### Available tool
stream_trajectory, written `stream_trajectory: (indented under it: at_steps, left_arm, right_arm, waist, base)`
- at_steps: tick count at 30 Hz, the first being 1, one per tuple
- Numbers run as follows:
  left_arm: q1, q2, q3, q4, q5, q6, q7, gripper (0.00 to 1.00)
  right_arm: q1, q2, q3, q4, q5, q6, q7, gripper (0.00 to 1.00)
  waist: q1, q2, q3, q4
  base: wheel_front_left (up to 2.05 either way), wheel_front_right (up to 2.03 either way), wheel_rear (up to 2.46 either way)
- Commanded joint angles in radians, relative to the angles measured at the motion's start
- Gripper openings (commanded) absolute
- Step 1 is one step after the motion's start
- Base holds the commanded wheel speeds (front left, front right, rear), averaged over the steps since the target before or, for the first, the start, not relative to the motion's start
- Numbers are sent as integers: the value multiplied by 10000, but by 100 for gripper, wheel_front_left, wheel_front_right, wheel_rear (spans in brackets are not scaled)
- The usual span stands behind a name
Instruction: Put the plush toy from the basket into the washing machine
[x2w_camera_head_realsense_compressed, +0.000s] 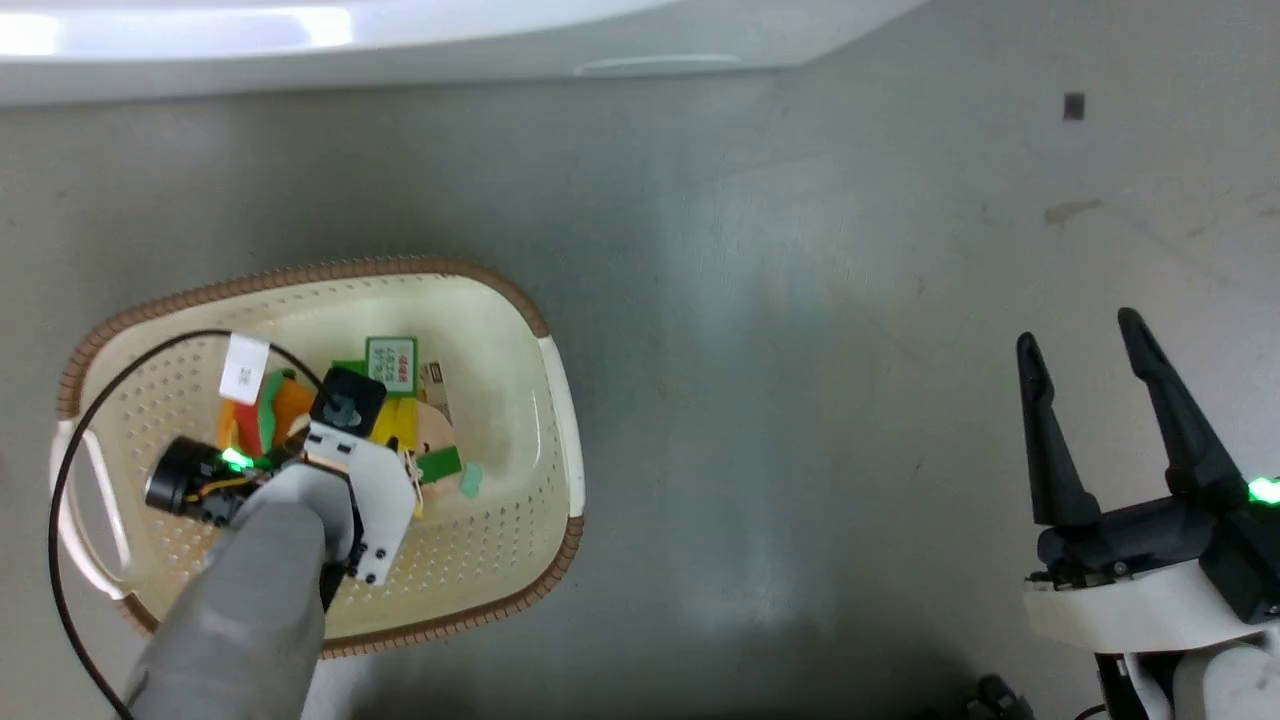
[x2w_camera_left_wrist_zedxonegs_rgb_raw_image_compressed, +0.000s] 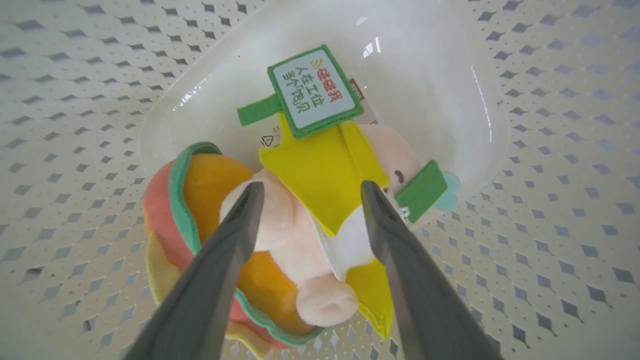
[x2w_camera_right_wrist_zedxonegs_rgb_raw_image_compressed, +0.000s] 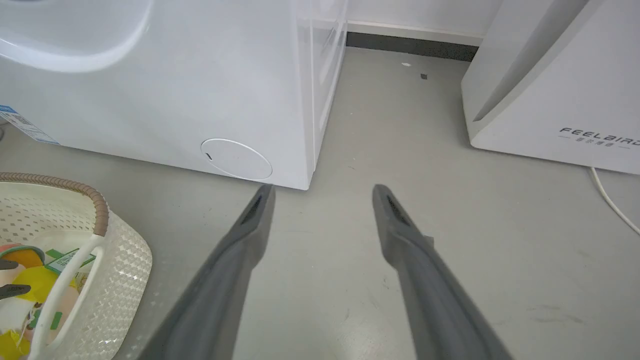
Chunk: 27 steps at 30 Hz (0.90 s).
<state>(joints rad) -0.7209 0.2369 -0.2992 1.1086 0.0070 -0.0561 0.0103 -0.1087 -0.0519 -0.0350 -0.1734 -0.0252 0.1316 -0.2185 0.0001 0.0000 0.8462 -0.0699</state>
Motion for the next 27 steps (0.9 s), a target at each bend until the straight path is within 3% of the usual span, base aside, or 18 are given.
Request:
stream_trajectory:
  at_steps: [1,15,27]
  left_arm:
    - [-496,125,-231,365,108,-56,75,100]
    - [-1920,381,-1157,1807,279,-110,352,100]
    - [-1813,513,-1300,1821,79,-235,273,100]
  right_arm:
    - [-152,15,-77,-152,17,-8,-139,100]
    - [-248,17,-364,-675,-53,-9,-430,100]
    - [-294,17,-341,-735,-30,-9,-433,100]
  waist:
    - [-1,0,538,-42]
    - [-1,0,2304,-48]
    - [-1,0,2472,-122]
  base:
    - [0,0,0]
    - [0,0,0]
    - [0,0,0]
